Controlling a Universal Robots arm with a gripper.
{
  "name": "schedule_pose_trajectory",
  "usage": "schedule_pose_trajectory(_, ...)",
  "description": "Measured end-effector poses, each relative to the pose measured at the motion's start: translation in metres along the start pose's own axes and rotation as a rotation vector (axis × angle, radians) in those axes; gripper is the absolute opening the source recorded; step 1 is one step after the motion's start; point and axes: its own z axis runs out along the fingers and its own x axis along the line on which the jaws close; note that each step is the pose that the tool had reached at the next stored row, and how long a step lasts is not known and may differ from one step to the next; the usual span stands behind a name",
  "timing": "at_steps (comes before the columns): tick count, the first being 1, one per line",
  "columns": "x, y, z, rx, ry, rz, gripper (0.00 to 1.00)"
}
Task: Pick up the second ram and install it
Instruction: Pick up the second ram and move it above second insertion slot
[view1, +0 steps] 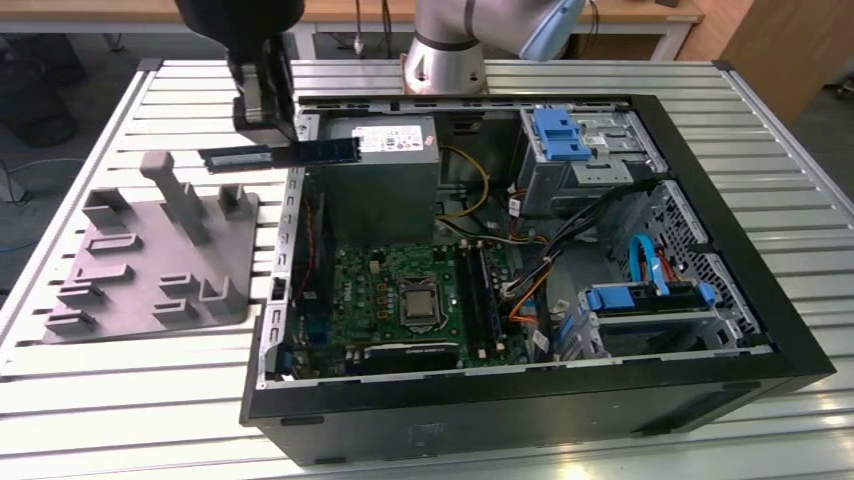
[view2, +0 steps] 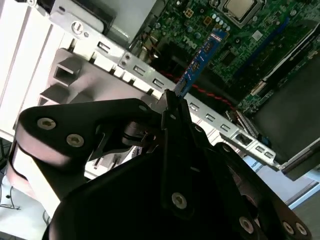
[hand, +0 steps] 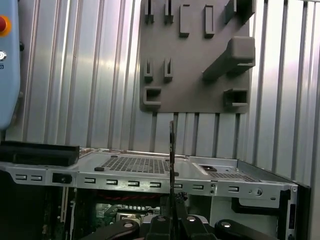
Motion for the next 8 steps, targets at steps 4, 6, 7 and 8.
schedule_pose_trajectory(4,0.0009,-0.0137,0.0004,0.0,0.0,0.0,0.14)
schedule_pose_trajectory(6,0.0015,-0.0206,0.0006,0.0,0.0,0.0,0.14)
schedule_pose_trajectory(7,0.0017,-0.024,0.0006,-0.0001,0.0,0.0,0.14)
schedule_pose_trajectory(8,0.0019,-0.0273,0.0008,-0.0001,0.0,0.0,0.14)
